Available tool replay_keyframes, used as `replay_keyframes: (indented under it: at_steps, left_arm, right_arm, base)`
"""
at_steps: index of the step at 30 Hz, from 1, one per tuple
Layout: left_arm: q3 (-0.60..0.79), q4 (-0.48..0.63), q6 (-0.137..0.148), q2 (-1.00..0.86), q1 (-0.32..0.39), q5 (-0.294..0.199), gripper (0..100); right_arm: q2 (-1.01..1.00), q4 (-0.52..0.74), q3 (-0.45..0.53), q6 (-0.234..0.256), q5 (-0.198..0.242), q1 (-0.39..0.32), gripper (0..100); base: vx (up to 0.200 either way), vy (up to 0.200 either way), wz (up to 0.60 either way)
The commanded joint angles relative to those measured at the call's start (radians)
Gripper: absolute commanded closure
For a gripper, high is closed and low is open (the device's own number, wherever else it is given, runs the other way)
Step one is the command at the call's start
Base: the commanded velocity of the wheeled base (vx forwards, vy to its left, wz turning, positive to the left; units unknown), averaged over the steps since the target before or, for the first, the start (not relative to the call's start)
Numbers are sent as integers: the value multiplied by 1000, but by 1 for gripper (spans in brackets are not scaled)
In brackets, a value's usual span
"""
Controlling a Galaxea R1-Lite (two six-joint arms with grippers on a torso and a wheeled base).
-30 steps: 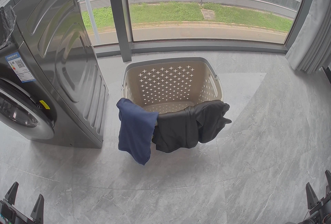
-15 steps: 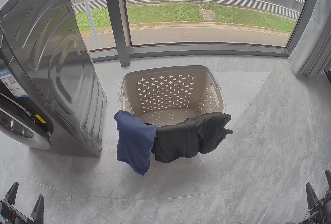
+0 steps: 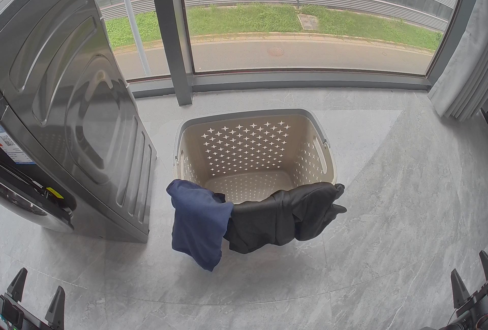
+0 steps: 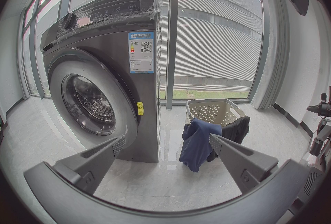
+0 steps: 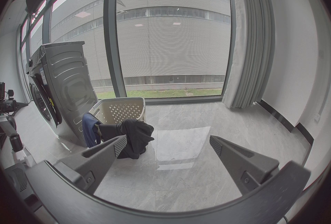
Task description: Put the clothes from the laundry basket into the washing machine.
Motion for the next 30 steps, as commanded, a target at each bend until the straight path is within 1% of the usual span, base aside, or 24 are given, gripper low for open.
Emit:
replay_keyframes:
  at_steps: [1, 2, 14, 20, 29, 30]
  left_arm:
    - [15, 0, -1, -12, 0, 0, 0]
    - [15, 0, -1, -12, 0, 0, 0]
    - [15, 0, -1, -12, 0, 0, 0]
    - [15, 0, -1, -10, 0, 1, 0]
    - [15, 0, -1, -10, 0, 1, 0]
    - [15, 0, -1, -12, 0, 1, 0]
  right_arm:
    - [-16, 0, 18, 0, 1, 0, 0]
    - [-16, 0, 18, 0, 1, 0, 0]
    - [-16, 0, 18, 0, 1, 0, 0]
    - [-16, 0, 18, 0, 1, 0, 0]
    - [-16, 0, 18, 0, 1, 0, 0]
    - [-16, 0, 18, 0, -1, 0, 0]
  base:
    - [0, -200, 0]
    - [0, -200, 0]
    - [0, 0, 0]
    - [200, 0, 0]
    - [0, 0, 0]
    - [200, 0, 0]
